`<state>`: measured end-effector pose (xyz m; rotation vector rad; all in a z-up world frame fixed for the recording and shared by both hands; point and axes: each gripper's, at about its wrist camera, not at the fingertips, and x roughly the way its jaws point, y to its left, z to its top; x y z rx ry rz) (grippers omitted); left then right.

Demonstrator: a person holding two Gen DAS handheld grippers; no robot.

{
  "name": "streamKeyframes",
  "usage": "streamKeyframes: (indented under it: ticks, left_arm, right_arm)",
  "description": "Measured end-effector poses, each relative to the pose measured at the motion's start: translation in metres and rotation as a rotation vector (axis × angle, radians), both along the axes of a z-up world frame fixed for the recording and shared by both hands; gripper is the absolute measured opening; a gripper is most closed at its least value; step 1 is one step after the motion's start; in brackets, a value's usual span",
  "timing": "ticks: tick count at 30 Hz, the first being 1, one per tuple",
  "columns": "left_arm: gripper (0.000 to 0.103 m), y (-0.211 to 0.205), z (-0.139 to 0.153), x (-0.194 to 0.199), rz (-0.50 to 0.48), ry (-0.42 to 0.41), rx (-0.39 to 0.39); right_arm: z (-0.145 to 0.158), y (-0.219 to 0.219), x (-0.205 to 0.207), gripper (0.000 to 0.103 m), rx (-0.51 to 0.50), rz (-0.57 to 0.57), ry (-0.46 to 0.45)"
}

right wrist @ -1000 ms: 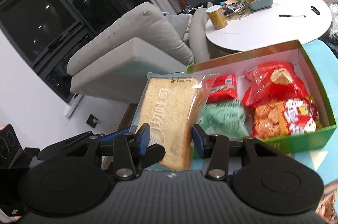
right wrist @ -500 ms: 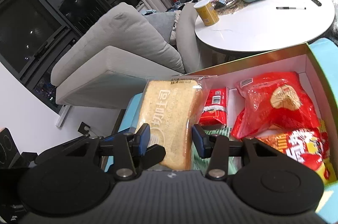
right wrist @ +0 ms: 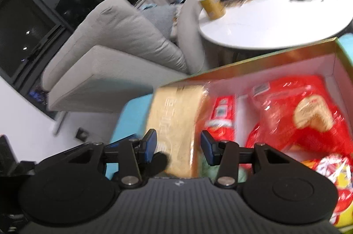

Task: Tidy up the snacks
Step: 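Lower the toast bag into the green box and open both grippers, then move both grippers back toward the loose snacks beside the box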

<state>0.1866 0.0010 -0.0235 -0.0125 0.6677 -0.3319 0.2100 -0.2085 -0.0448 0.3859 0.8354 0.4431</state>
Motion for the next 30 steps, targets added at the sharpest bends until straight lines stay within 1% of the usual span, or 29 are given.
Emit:
streamKeyframes:
  ticks: [1,5,7,11,14,18,21,25,30]
  left_arm:
    - [0.055,0.003,0.002,-0.003,-0.004,-0.008,-0.004]
    - [0.058,0.005,0.008,-0.011,0.002,-0.033,0.012]
    - [0.059,0.005,0.011,-0.016,0.006,-0.042,0.026]
    - [0.061,0.004,0.017,-0.027,0.002,-0.040,0.019]
    - [0.067,0.004,0.022,-0.037,-0.001,-0.059,0.026]
    - [0.069,0.006,0.028,-0.054,-0.003,-0.075,0.031]
    - [0.070,0.007,0.029,-0.071,-0.007,-0.070,0.020]
    - [0.072,0.007,0.025,-0.094,-0.022,-0.061,0.028]
    - [0.072,0.006,0.012,-0.117,-0.036,-0.014,0.034]
  right_arm:
    - [0.000,-0.002,-0.002,0.046,-0.015,-0.006,-0.012]
    - [0.004,-0.014,-0.014,0.046,0.013,0.019,-0.009]
    - [0.010,-0.017,-0.023,0.046,-0.003,0.015,-0.030]
    - [0.023,-0.019,-0.039,0.046,-0.011,0.027,-0.055]
    - [0.033,-0.017,-0.049,0.047,-0.029,0.036,-0.082]
    - [0.042,-0.021,-0.069,0.050,-0.039,0.046,-0.101]
    - [0.047,-0.024,-0.084,0.051,-0.046,0.050,-0.113]
    - [0.047,-0.028,-0.105,0.052,-0.071,0.060,-0.119]
    - [0.039,-0.033,-0.127,0.052,-0.088,0.060,-0.104]
